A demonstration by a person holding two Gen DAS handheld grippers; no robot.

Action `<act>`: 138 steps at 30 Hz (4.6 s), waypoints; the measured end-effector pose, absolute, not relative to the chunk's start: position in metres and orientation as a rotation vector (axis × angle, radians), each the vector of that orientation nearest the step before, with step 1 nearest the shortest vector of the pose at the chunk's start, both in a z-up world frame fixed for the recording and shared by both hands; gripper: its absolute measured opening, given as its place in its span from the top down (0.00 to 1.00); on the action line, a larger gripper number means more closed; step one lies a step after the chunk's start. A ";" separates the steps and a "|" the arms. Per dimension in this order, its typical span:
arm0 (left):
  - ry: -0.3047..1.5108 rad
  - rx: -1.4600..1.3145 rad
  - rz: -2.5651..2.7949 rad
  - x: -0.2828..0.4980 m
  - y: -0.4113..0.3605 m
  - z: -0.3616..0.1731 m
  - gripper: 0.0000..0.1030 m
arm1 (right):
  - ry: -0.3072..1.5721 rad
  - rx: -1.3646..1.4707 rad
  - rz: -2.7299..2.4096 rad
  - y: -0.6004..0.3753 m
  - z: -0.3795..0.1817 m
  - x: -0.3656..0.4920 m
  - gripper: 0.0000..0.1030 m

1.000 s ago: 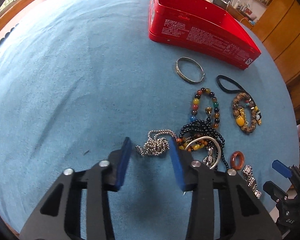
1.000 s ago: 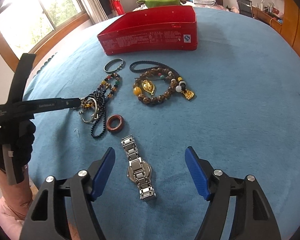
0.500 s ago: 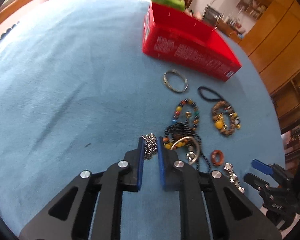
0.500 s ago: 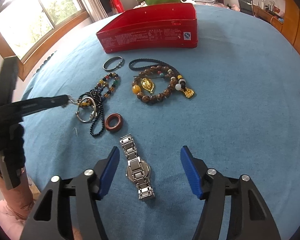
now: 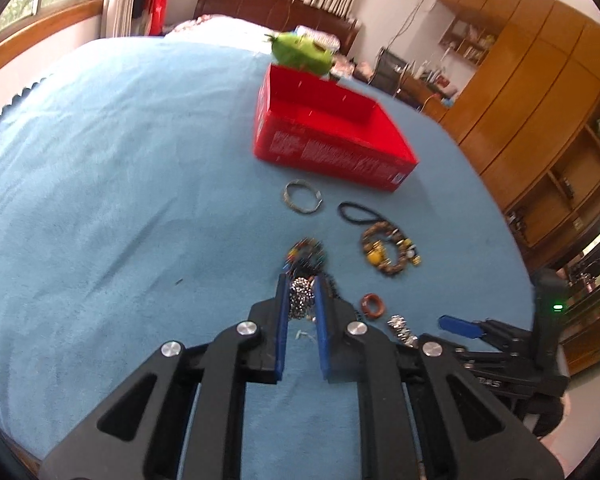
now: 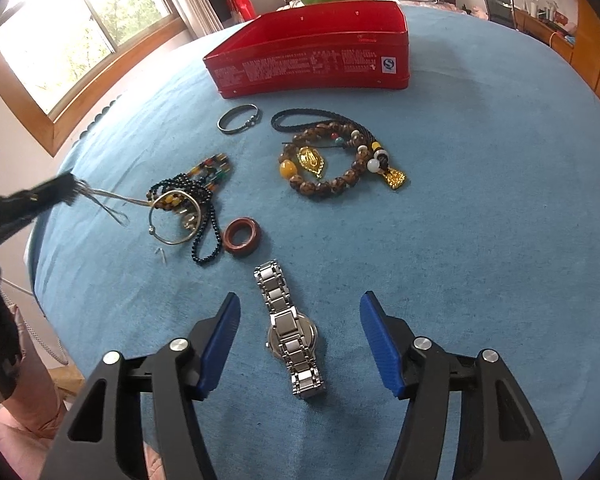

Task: Organize jewelry
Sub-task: 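Lift the silver chain necklace off the cloth with the left tool, then grasp the silver link watch with the right tool while the left tool holds the chain, then carry chain and watch over the red box while the left tool releases the chain inside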

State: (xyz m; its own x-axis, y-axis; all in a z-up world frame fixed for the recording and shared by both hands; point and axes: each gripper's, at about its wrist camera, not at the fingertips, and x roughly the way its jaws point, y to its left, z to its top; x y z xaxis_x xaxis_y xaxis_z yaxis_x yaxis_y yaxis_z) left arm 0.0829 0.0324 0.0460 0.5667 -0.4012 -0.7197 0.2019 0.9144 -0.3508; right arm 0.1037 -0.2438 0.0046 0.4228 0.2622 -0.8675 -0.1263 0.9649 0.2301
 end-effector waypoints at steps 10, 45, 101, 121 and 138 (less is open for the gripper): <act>0.813 -0.277 -0.369 0.070 0.044 0.064 0.90 | 1.144 0.120 0.241 -0.238 -0.007 0.109 0.39; 1.067 -0.313 -0.237 0.092 0.074 -0.039 0.75 | 1.161 0.084 0.241 -0.226 -0.012 0.113 0.39; 0.902 -0.238 -0.281 0.067 0.051 0.024 0.88 | 1.033 0.082 0.337 -0.233 0.030 0.106 0.85; 1.026 -0.200 -0.246 0.081 0.055 -0.015 0.88 | 1.036 0.126 0.359 -0.235 0.032 0.115 0.85; 1.089 -0.070 -0.265 0.084 0.033 -0.044 0.62 | 1.058 0.128 0.353 -0.234 0.024 0.118 0.85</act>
